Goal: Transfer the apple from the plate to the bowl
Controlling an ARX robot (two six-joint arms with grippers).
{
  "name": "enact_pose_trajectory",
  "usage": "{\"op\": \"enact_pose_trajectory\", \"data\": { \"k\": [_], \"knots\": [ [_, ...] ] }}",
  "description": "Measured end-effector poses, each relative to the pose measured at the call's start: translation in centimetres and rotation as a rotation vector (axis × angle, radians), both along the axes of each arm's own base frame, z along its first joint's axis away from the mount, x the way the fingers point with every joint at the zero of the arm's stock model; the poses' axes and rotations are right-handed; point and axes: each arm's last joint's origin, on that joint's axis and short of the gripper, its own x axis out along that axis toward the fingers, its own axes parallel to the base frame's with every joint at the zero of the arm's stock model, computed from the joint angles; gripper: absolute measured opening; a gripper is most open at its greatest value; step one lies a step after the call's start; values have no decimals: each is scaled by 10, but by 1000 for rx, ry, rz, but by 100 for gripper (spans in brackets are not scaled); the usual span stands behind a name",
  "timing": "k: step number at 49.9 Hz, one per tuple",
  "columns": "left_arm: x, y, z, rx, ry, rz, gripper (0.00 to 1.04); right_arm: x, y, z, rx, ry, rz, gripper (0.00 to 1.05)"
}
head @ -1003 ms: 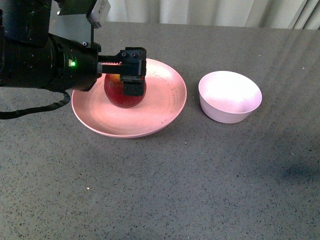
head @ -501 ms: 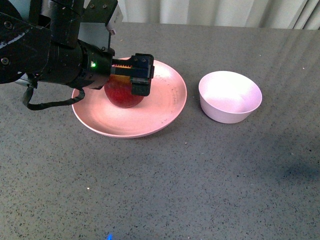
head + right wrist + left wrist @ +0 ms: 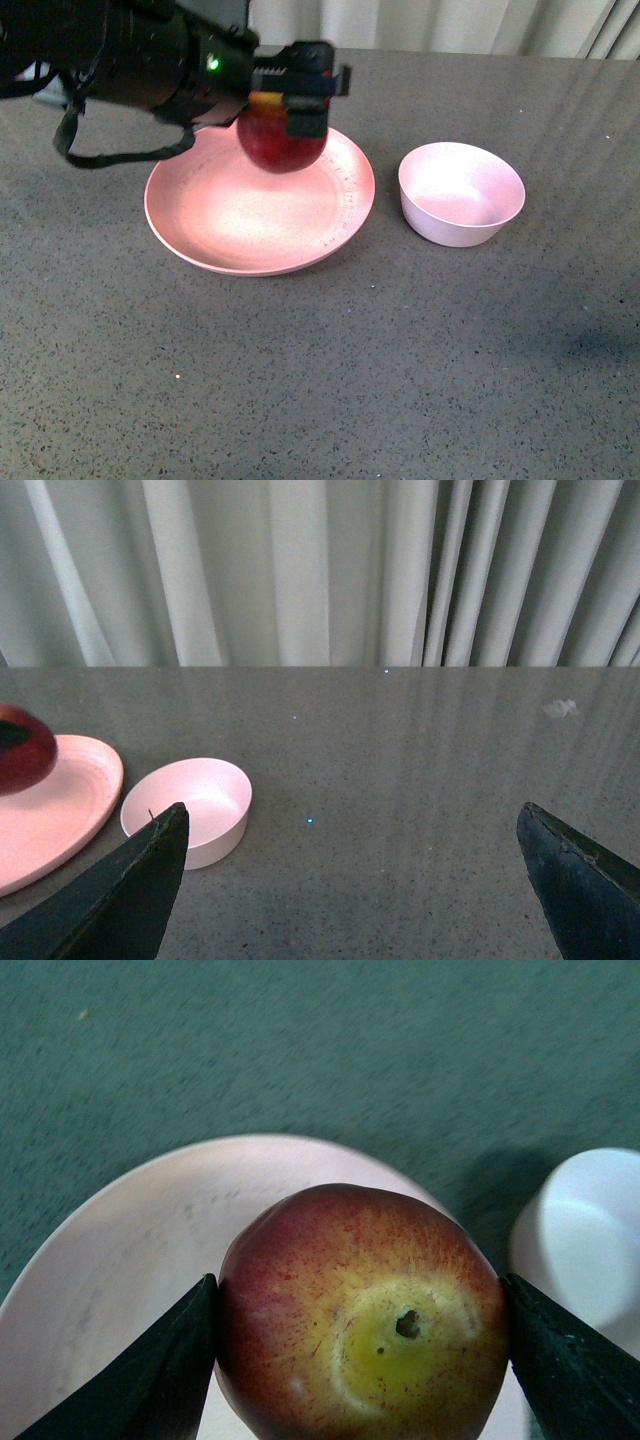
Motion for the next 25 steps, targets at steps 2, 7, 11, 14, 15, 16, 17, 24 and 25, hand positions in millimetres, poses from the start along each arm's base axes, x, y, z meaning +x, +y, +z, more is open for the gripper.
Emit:
{"op": "enact_pose_trajectory", "data": {
  "k": [2, 7, 11, 14, 15, 16, 17, 24, 25],
  "knots": [
    [-1, -7, 7, -11, -14, -17, 73, 0, 0, 0, 0, 0, 0, 96],
    [-5, -29, 21, -37, -42, -68, 73, 0, 0, 0, 0, 0, 0, 96],
    [-10, -46, 27, -50, -48, -102, 73, 0, 0, 0, 0, 0, 0, 96],
    [-14, -59, 30, -59, -48, -131, 73, 0, 0, 0, 0, 0, 0, 96],
    [-16, -67, 31, -62, -47, -148, 73, 0, 0, 0, 0, 0, 0, 96],
    [-18, -73, 31, -64, -46, -159, 73, 0, 0, 0, 0, 0, 0, 96],
    [-18, -78, 30, -64, -43, -169, 73, 0, 0, 0, 0, 0, 0, 96],
    [-23, -102, 22, -53, -18, -216, 73, 0, 0, 0, 0, 0, 0, 96],
    [-23, -105, 20, -50, -13, -221, 73, 0, 0, 0, 0, 0, 0, 96]
  ]
}}
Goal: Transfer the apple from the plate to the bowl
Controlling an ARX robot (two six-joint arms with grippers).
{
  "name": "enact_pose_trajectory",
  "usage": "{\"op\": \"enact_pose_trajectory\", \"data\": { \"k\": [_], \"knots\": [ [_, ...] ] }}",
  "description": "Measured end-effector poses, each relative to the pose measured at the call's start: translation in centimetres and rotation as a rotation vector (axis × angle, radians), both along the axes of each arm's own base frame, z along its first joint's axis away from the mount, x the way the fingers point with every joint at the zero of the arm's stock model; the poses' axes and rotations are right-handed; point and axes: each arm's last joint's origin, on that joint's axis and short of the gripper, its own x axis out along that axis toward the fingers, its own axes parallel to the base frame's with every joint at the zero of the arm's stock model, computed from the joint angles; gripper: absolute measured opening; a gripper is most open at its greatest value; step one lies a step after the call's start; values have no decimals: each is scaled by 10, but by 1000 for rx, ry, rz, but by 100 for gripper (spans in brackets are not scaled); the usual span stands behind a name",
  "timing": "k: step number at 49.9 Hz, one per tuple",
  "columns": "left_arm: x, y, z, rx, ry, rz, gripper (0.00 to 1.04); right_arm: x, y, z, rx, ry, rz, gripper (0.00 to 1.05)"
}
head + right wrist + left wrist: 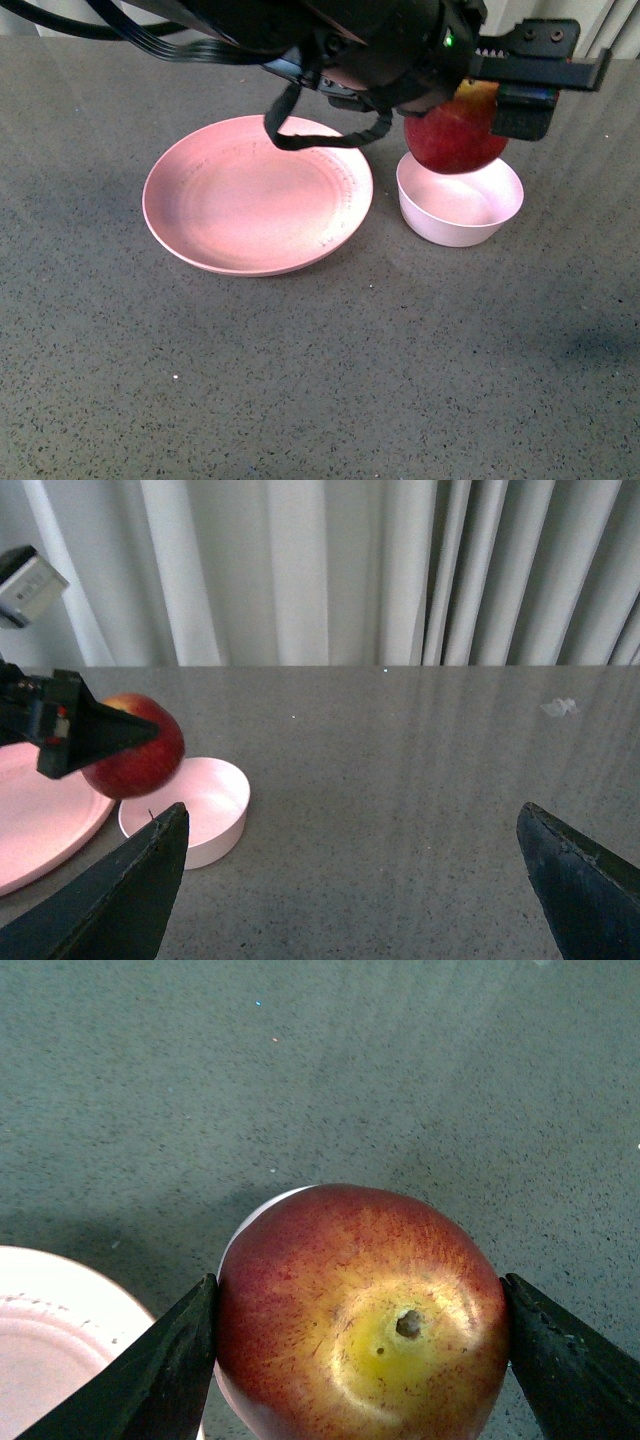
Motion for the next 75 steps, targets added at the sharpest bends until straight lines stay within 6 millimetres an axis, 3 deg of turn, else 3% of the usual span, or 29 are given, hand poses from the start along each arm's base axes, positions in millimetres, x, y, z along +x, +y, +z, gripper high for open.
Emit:
{"op": "enact_pose_trajectory", "data": {
  "k": [12, 32, 39, 52, 57, 64, 70, 75],
  "knots": [
    [3, -21, -19, 38, 29, -31, 73, 0, 0, 0, 0, 0, 0, 96],
    [14, -38, -39, 75, 54, -41, 73, 0, 0, 0, 0, 0, 0, 96],
    [16, -39, -39, 75, 51, -40, 98, 0, 0, 0, 0, 0, 0, 96],
    [18, -35, -36, 45, 39, -18, 96, 0, 0, 0, 0, 0, 0, 96],
    [16, -23, -28, 8, 33, 11, 96, 0, 0, 0, 0, 0, 0, 96],
    [15, 12, -2, -94, 5, 95, 96, 0, 0, 0, 0, 0, 0, 96],
    [18, 70, 21, -205, -29, 224, 96, 0, 0, 0, 0, 0, 0, 96],
    [5, 123, 20, -106, -419, 616, 76, 0, 0, 0, 0, 0, 2, 96]
  ]
}}
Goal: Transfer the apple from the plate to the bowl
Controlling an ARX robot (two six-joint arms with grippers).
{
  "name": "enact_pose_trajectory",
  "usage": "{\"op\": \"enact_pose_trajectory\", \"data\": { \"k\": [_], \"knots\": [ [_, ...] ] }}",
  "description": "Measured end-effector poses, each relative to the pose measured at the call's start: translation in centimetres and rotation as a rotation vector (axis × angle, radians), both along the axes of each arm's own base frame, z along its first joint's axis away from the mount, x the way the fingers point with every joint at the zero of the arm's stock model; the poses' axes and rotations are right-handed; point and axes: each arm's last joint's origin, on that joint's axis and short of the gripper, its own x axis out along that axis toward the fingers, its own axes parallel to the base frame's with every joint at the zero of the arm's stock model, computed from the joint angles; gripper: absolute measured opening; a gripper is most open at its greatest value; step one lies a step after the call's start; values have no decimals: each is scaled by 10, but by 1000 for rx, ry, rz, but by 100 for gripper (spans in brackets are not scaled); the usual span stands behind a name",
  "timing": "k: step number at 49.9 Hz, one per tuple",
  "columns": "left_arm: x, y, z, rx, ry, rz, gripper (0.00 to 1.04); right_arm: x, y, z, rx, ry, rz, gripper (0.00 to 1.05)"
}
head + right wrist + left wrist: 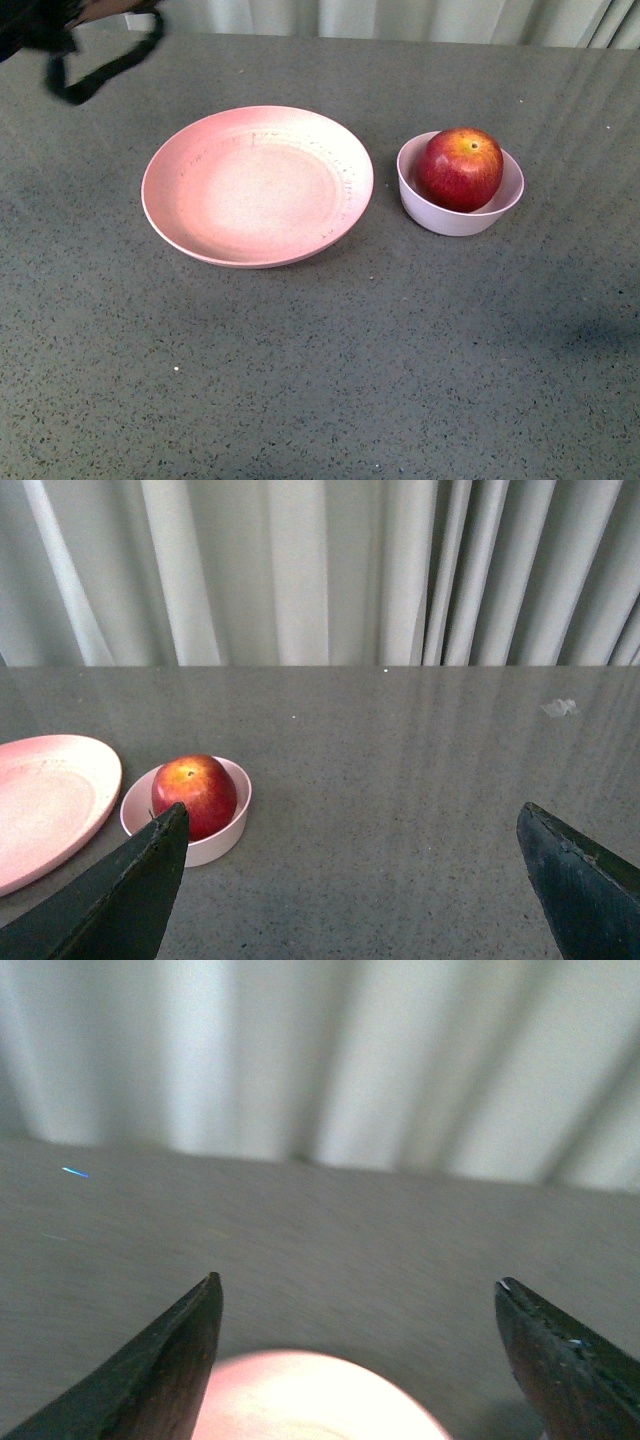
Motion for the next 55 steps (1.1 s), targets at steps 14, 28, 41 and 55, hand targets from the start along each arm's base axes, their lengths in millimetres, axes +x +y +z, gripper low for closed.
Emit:
{"op": "enact_pose_trajectory", "data": {
  "k": [14, 28, 41, 55],
  "knots": [
    [-70, 73, -4, 107, -103, 113, 31, 0, 0, 0, 0, 0, -1, 96],
    [-132, 122, -17, 127, -90, 115, 2, 0, 0, 0, 0, 0, -1, 96],
    [-164, 139, -17, 130, -84, 117, 2, 0, 0, 0, 0, 0, -1, 96],
    [-191, 156, -17, 129, -82, 110, 2, 0, 0, 0, 0, 0, -1, 96]
  ]
}}
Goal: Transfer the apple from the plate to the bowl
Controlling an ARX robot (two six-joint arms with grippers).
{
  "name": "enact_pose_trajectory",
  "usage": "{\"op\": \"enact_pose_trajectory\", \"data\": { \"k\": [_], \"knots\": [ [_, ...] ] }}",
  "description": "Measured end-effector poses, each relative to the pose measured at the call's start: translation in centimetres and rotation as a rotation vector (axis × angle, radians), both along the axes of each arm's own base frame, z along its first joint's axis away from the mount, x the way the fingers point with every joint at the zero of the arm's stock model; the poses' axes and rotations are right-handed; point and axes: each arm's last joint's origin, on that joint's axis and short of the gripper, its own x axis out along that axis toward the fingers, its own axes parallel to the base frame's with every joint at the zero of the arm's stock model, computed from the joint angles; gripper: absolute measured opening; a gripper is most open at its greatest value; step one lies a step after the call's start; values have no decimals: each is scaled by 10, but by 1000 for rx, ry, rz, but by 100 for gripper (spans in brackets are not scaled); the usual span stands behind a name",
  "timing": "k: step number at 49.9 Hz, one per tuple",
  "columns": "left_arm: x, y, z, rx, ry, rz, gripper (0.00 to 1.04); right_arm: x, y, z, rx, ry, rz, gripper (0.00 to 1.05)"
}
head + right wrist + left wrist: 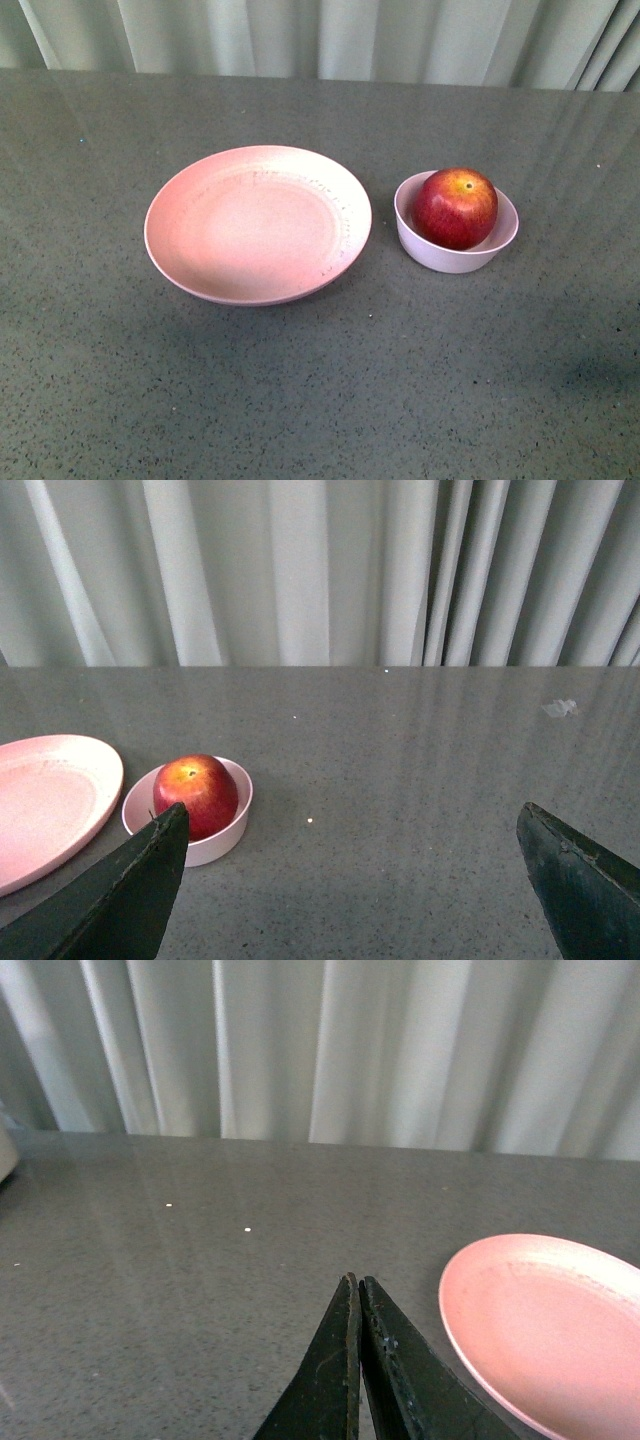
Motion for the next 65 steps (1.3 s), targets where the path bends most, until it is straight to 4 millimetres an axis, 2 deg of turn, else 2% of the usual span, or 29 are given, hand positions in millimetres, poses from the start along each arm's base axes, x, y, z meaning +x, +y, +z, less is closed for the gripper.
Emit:
{"op": "enact_pose_trajectory", "data": {
  "k": [16, 65],
  "knots": [
    [-19, 2, 4, 0, -14, 6, 2, 0, 0, 0, 0, 0, 0, 96],
    [-48, 2, 9, 0, -31, 6, 2, 0, 0, 0, 0, 0, 0, 96]
  ]
}}
